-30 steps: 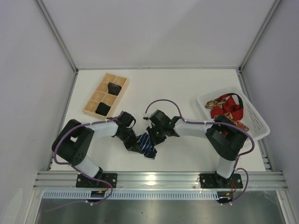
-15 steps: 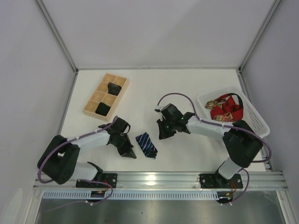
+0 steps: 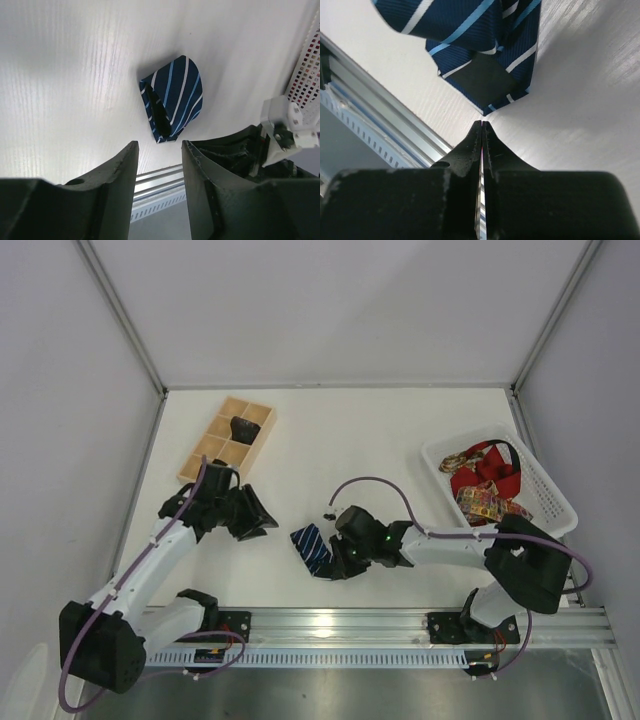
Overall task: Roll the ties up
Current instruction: Roll the tie
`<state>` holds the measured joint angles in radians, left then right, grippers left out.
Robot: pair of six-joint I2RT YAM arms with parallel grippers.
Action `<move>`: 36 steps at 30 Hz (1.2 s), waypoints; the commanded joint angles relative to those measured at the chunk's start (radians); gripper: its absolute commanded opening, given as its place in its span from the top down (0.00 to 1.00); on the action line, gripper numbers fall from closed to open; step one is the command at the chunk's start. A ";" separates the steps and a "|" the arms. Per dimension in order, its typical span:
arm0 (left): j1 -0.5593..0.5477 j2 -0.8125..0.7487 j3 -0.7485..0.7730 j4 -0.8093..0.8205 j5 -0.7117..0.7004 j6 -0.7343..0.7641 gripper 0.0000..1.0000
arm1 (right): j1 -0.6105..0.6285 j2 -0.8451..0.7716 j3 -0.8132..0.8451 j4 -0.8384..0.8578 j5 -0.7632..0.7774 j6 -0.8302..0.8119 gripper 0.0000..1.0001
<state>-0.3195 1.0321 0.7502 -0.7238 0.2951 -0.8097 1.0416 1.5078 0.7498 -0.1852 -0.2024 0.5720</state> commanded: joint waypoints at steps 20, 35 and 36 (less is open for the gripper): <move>0.074 -0.133 -0.028 -0.057 0.127 0.084 0.53 | -0.090 0.130 -0.021 0.027 0.179 0.141 1.00; 0.122 -0.116 -0.038 -0.060 0.154 0.138 0.47 | -0.121 0.158 0.155 -0.068 0.176 0.044 1.00; 0.123 -0.112 -0.038 -0.057 0.156 0.141 0.47 | -0.103 0.163 0.175 -0.074 0.176 0.057 1.00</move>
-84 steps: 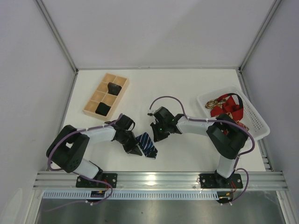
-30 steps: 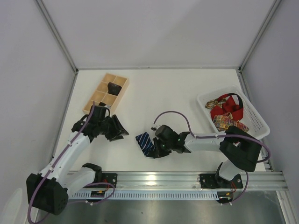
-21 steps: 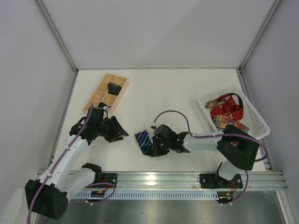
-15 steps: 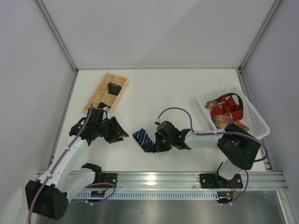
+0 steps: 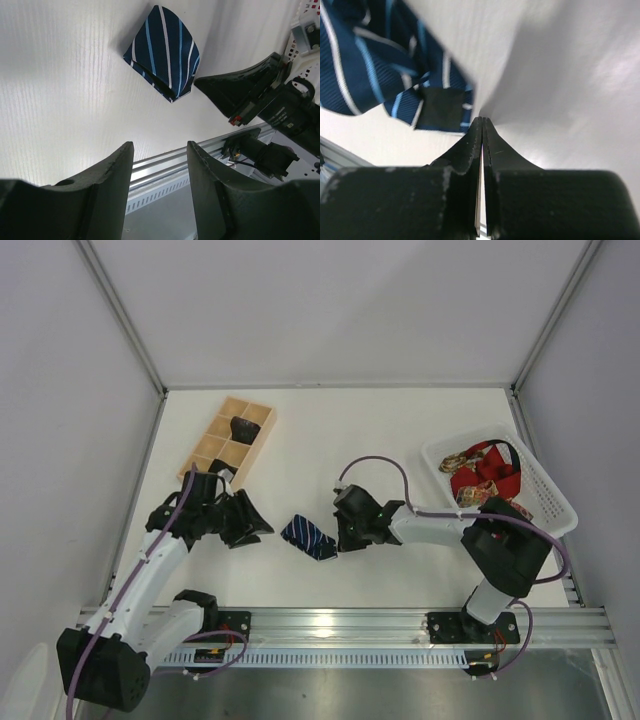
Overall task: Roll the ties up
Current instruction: Roll the tie, then place the rolled tie into the container
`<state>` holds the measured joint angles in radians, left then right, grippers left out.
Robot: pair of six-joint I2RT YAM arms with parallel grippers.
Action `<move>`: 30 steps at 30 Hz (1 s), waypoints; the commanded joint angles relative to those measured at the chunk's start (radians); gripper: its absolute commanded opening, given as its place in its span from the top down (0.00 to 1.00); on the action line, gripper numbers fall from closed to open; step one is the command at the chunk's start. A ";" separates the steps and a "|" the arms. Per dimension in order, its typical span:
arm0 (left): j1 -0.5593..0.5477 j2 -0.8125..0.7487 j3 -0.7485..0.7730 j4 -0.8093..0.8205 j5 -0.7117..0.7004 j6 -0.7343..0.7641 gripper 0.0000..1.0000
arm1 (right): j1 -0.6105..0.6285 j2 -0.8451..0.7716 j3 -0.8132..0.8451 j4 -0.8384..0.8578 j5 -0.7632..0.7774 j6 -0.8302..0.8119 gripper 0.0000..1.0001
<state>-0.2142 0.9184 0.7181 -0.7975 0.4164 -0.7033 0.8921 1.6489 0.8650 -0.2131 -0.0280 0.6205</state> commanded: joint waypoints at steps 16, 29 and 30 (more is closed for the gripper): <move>0.033 0.030 0.018 0.027 0.050 0.034 0.45 | 0.070 0.003 0.065 0.044 -0.038 0.002 1.00; 0.033 0.049 0.006 0.057 0.056 0.022 0.43 | 0.057 0.043 0.091 0.043 -0.093 -0.015 1.00; 0.033 0.054 0.007 0.060 0.061 0.022 0.43 | 0.057 0.049 0.086 0.047 -0.098 -0.016 1.00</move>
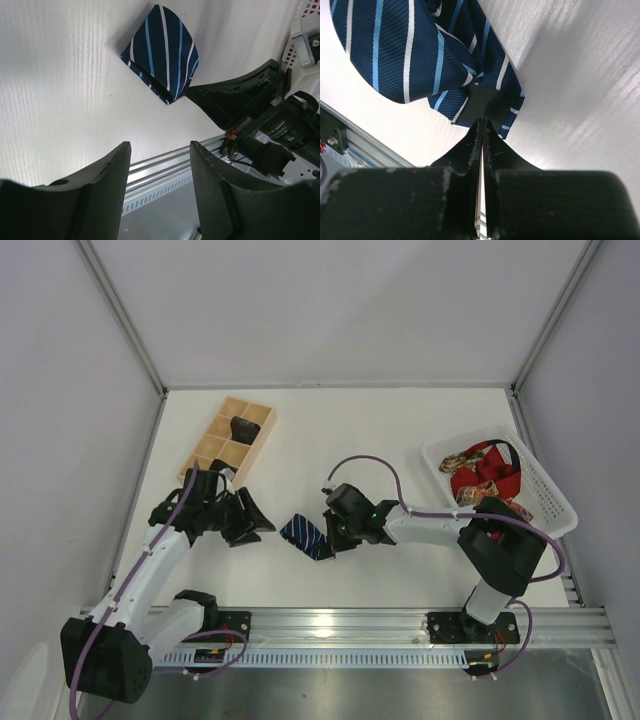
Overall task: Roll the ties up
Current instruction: Place the rolled tie into the container
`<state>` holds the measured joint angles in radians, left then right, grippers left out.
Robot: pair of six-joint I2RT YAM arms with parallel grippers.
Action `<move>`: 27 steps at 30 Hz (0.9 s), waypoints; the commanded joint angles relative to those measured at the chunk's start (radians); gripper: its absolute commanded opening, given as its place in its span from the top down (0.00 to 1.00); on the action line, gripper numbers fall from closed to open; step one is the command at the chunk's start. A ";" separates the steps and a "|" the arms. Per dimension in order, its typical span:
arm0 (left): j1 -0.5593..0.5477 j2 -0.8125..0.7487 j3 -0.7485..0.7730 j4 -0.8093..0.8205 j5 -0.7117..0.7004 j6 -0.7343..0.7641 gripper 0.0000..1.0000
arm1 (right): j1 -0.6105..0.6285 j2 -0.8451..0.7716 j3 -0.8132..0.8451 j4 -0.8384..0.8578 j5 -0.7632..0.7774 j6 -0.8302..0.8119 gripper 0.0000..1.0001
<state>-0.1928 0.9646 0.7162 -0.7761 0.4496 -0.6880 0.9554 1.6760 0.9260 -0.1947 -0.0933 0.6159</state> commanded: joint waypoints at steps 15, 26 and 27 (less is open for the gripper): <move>0.013 0.097 0.028 0.136 0.132 0.012 0.38 | -0.179 0.001 -0.112 -0.050 -0.017 -0.116 1.00; 0.006 0.144 -0.089 0.306 0.241 -0.061 0.36 | -0.293 0.148 0.183 -0.195 -0.020 -0.268 1.00; 0.001 0.149 -0.093 0.311 0.241 -0.061 0.35 | -0.293 0.134 0.206 -0.225 -0.010 -0.266 1.00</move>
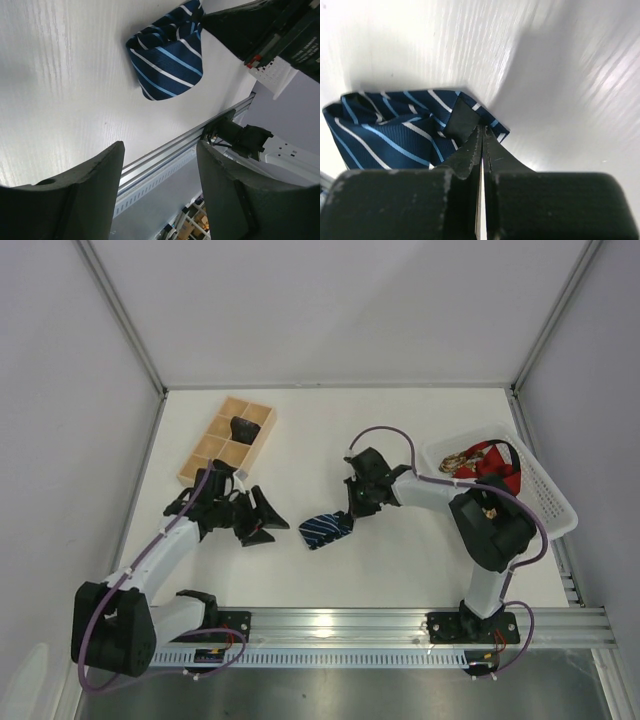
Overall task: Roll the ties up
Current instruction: Place the rolled tie into the container
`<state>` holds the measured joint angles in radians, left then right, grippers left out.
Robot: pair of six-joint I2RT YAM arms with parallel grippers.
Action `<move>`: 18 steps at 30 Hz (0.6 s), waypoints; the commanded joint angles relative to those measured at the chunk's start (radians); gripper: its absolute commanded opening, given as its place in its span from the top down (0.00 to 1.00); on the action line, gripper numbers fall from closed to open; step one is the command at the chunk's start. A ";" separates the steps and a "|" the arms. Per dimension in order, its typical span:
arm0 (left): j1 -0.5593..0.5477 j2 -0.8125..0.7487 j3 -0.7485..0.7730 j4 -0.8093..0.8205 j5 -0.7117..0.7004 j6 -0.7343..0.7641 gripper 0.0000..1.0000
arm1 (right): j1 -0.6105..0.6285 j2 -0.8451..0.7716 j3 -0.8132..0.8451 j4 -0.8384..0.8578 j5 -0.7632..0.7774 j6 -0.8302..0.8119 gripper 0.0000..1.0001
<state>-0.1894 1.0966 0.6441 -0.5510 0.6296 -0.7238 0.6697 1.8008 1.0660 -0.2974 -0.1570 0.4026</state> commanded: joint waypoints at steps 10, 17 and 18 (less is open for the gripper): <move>-0.061 0.074 -0.118 0.312 0.082 -0.134 0.26 | -0.010 -0.204 0.101 -0.215 -0.172 -0.024 0.71; -0.085 0.155 -0.185 0.488 0.090 -0.198 0.24 | 0.001 -0.158 0.098 -0.103 -0.413 0.084 0.75; -0.087 0.163 -0.182 0.491 0.087 -0.200 0.24 | 0.001 -0.149 0.095 -0.091 -0.424 0.091 0.77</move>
<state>-0.2668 1.2423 0.4702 -0.1848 0.6903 -0.8749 0.6647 1.6314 1.1595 -0.4492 -0.4637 0.4404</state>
